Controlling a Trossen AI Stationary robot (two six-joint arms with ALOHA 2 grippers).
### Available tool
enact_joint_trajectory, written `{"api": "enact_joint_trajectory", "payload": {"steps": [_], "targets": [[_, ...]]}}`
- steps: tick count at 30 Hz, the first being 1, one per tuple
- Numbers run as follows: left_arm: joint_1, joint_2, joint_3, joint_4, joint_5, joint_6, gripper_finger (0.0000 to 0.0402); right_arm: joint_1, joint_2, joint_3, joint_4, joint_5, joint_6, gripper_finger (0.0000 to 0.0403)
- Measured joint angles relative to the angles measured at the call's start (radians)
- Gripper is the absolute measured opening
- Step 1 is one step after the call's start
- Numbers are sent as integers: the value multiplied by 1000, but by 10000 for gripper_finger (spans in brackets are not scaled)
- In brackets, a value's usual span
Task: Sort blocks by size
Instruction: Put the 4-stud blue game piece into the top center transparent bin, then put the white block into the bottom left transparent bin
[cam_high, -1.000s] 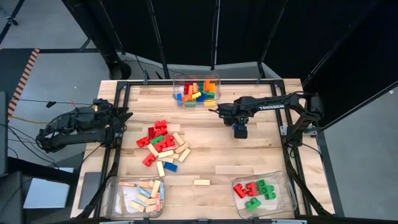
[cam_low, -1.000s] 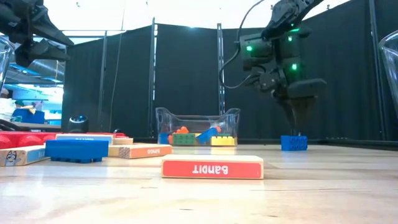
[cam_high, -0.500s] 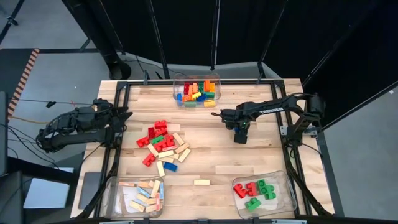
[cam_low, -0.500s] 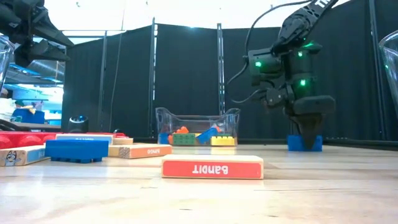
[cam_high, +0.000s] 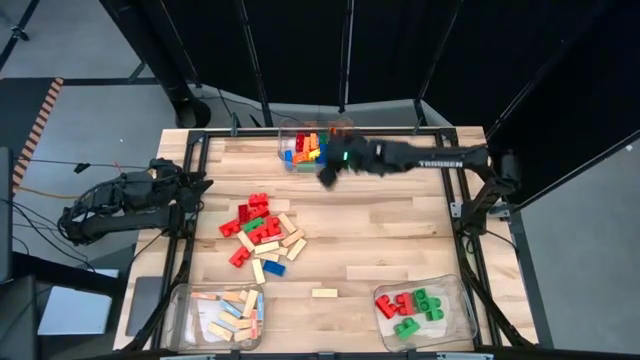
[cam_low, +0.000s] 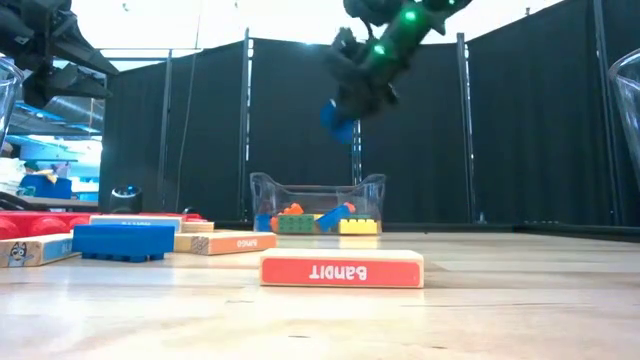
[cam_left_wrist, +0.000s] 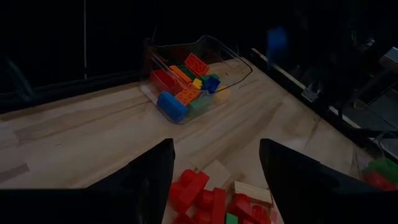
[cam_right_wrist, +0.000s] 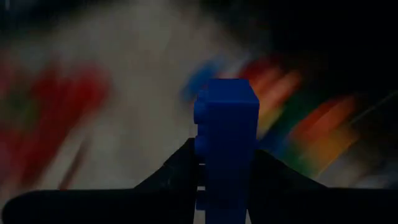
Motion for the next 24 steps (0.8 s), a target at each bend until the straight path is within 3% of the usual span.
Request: {"api": "enact_joint_trajectory", "payload": {"steps": [3, 5, 11, 18, 24], "targets": [[0, 0, 0, 0, 0, 0, 245, -72, -2, 51, 145, 86, -1, 104], [0, 0, 0, 0, 0, 0, 245, -121, -2, 54, 215, 89, 12, 104], [0, 0, 0, 0, 0, 0, 245, -208, 28, 52, 179, -36, 100, 105], [0, 0, 0, 0, 0, 0, 245, -216, 157, 50, 149, -182, 165, 175], [0, 0, 0, -1, 0, -3, 245, -221, 171, 50, 195, -322, 247, 183]]}}
